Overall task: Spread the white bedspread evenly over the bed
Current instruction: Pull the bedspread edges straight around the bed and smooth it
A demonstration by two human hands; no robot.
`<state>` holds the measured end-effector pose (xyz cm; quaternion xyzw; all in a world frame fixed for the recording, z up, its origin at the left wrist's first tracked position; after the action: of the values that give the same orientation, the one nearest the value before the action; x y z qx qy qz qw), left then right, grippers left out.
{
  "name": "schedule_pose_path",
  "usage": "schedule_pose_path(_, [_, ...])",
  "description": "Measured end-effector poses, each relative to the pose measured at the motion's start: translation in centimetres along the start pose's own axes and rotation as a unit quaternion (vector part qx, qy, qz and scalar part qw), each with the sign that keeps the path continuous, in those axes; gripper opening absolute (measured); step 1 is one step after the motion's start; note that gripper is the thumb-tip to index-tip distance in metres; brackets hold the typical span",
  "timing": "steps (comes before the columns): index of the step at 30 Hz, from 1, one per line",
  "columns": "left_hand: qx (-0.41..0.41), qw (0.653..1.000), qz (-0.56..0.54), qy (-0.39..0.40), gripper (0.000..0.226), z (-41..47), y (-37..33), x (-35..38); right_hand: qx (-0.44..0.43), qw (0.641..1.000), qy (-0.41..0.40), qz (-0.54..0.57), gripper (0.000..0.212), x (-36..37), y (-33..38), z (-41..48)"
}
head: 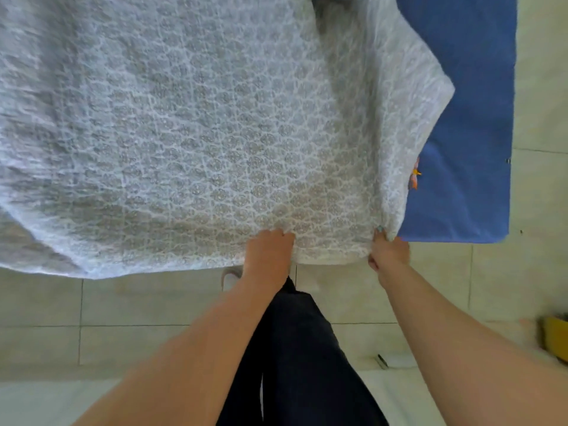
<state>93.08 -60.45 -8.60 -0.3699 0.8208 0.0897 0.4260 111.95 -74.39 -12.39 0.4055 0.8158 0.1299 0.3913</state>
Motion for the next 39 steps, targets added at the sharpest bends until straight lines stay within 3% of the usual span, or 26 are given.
schedule_pose_path(2, [-0.010,1.000,0.010,-0.008,0.036,-0.3,0.1,0.6,-0.014,1.000,0.008,0.016,0.031,0.1,1.1,-0.2])
schedule_pose_path(7, [0.048,0.994,-0.097,-0.012,0.053,0.0,-2.5,0.5,-0.081,0.988,0.040,0.126,0.048,1.1,8.0,0.9])
schedule_pose_path(10, [0.073,0.986,-0.121,-0.085,0.061,0.5,-6.1,-1.5,-0.096,0.977,0.077,0.174,0.061,1.5,12.4,3.2])
schedule_pose_path(15, [0.077,0.981,-0.147,-0.099,0.046,5.5,-13.0,-3.3,-0.074,0.980,0.107,0.151,0.057,1.9,19.5,9.2])
schedule_pose_path(18, [0.024,0.981,-0.155,-0.113,0.055,9.1,-15.7,-4.3,-0.062,0.978,0.140,0.143,0.067,2.1,23.2,13.1])
schedule_pose_path(24, [-0.094,0.965,-0.123,-0.212,0.095,14.0,-18.1,-6.8,0.010,0.955,0.261,0.140,0.046,2.0,27.5,17.6])
schedule_pose_path(26, [-0.123,0.972,-0.099,-0.175,0.087,15.3,-18.8,-7.5,0.039,0.952,0.275,0.130,0.035,1.9,27.8,18.5])
schedule_pose_path(28, [-0.120,0.984,-0.076,-0.112,0.061,16.4,-19.7,-8.1,0.064,0.956,0.273,0.087,0.019,0.9,27.0,19.3])
schedule_pose_path(32, [-0.140,0.984,-0.106,-0.014,0.040,16.6,-18.8,-8.7,0.027,0.972,0.223,0.066,0.008,-3.1,23.8,21.1])
schedule_pose_path(36, [-0.038,0.998,-0.006,0.042,0.048,15.4,-21.2,-6.9,-0.025,0.990,0.119,0.072,0.023,-9.4,19.5,23.4])
schedule_pose_path(39, [0.039,0.996,0.028,0.072,0.038,14.1,-25.2,-4.9,-0.056,0.997,0.026,0.045,0.032,-14.9,16.1,23.6])
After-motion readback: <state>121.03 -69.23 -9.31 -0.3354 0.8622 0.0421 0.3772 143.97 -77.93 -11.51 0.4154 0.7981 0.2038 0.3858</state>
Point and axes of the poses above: each hand's wrist, its own z-axis towards the middle knuckle, its own x-axis out of the palm, y = z × x, the point moved 4 cm from there along z, towards the middle knuckle, and after that the axes turned 9 degrees about z, right-handed, at the moved point
